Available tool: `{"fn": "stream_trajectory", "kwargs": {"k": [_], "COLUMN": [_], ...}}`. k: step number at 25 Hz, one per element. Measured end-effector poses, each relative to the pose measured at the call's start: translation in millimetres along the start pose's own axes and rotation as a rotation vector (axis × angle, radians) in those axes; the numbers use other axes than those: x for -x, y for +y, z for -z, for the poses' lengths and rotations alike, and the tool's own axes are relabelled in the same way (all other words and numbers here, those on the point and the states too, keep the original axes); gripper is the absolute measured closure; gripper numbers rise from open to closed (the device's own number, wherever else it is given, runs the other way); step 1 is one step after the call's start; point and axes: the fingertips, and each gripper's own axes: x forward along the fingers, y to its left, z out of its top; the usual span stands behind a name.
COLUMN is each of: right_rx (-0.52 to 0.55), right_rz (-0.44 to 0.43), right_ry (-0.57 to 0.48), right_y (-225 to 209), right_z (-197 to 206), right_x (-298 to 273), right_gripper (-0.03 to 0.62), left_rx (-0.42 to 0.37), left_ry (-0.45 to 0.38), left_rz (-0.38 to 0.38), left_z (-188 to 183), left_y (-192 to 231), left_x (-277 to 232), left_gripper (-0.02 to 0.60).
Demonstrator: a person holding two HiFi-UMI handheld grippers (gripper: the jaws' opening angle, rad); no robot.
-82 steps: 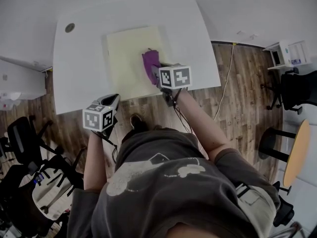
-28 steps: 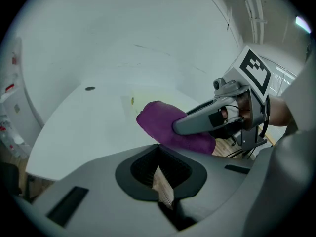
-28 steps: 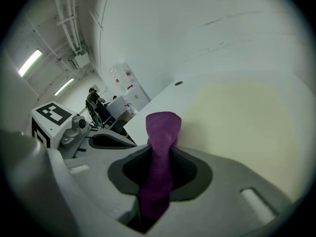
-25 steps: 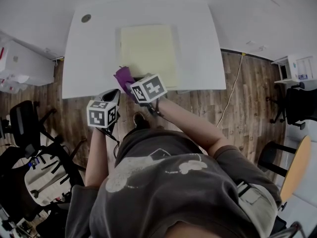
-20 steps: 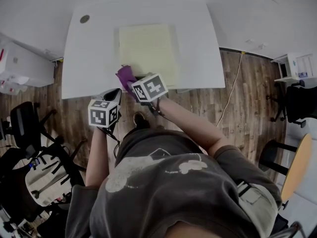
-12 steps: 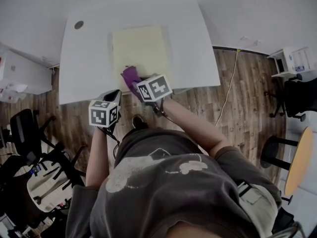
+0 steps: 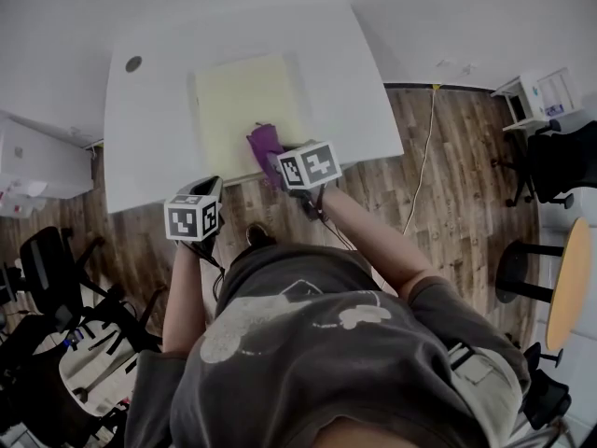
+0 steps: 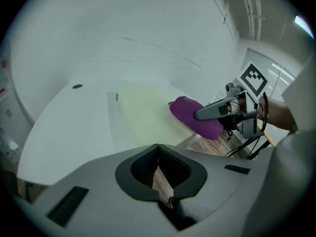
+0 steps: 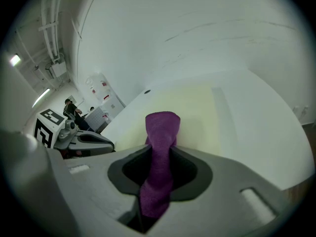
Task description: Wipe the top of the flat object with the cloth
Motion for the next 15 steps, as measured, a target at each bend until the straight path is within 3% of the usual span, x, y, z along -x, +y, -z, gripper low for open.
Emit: {"fn": "stream_trajectory", "kwargs": {"k": [15], "right_rx": [-0.134], "right_rz": [0.115], "right_ry": [-0.047], "right_y": [-68.8], "right_z": [11.5], "right_x": [40.7], "right_gripper": [0.502], "left_rx": [0.012], "left_ry": [-0.004], "left_rz": [0.006], "left_z": [1.4], "left_y": [0.8], "left_x": [0.5], "left_gripper": [0.584]}}
